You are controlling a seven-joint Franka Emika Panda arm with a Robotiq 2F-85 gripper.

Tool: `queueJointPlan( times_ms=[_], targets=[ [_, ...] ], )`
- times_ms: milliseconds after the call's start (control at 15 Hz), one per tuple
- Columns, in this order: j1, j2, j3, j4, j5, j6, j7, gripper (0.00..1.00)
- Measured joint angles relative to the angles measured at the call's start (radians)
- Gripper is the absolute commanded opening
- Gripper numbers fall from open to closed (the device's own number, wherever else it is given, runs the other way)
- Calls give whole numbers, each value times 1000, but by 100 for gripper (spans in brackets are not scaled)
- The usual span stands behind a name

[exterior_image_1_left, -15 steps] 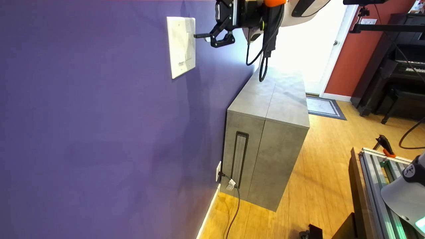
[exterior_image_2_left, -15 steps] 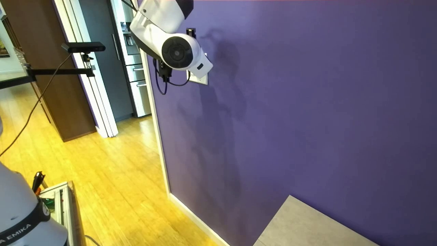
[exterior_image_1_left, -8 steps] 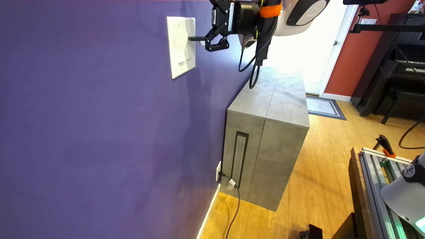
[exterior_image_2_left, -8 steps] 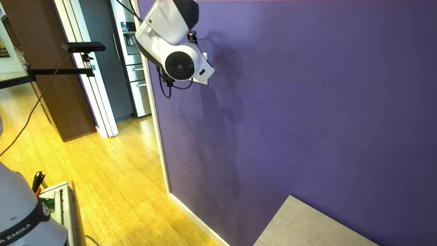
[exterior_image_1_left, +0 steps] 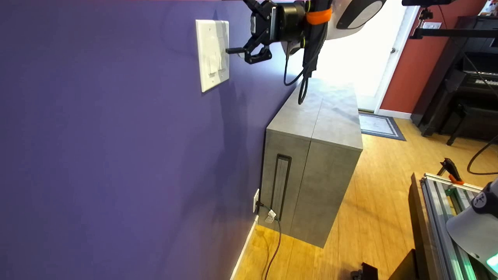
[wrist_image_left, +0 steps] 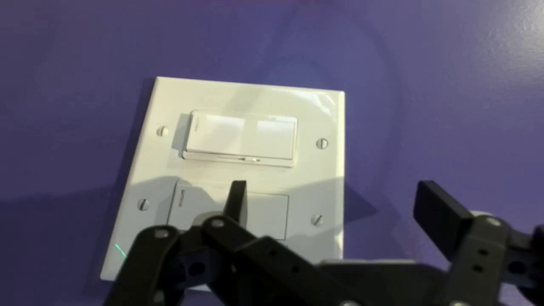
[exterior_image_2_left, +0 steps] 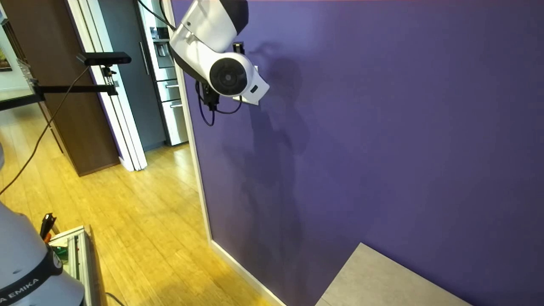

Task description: Press the light switch on the right twice

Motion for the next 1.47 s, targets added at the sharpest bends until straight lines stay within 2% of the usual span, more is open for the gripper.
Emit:
queueJointPlan(
  times_ms=[267,467,733,1067,1267,1467],
  targets=[
    [-35,-112,-9,21,-303,36,215,100],
    [-82,-201,17,28,-541,29,314,100],
    [-130,-287,18,51,-848,-23,400,100],
    [-129,-322,-8,84,-1196,-92,446,100],
    [-125,-322,-23,83,-1387,-156,485,100],
    [-125,-322,-42,80,-1452,-183,499,100]
  ],
)
